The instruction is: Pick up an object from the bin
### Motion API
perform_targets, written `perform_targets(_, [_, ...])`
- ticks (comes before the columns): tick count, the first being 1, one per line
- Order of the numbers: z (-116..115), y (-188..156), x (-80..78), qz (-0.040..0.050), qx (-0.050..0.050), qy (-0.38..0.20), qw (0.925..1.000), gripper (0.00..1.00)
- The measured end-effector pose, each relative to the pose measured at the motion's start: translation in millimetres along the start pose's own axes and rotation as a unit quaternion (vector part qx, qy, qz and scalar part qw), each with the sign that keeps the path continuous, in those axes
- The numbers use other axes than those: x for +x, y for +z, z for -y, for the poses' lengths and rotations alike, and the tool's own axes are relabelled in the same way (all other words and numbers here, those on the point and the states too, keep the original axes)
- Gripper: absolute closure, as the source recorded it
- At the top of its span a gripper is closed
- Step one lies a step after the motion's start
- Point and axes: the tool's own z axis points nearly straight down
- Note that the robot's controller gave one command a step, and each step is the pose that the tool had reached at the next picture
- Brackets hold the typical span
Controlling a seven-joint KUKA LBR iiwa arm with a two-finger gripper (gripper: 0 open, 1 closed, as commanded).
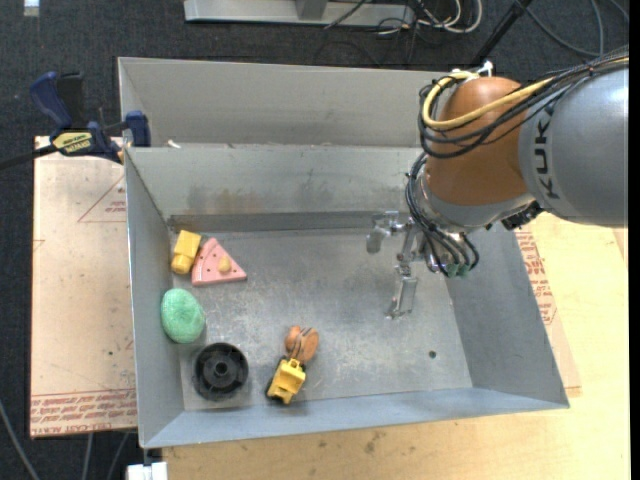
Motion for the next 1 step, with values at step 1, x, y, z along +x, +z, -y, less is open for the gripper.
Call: perform_targets(1, [0.0, -4.9, -1.6, 0.0039, 0.000, 0.000, 1.0000, 0.00])
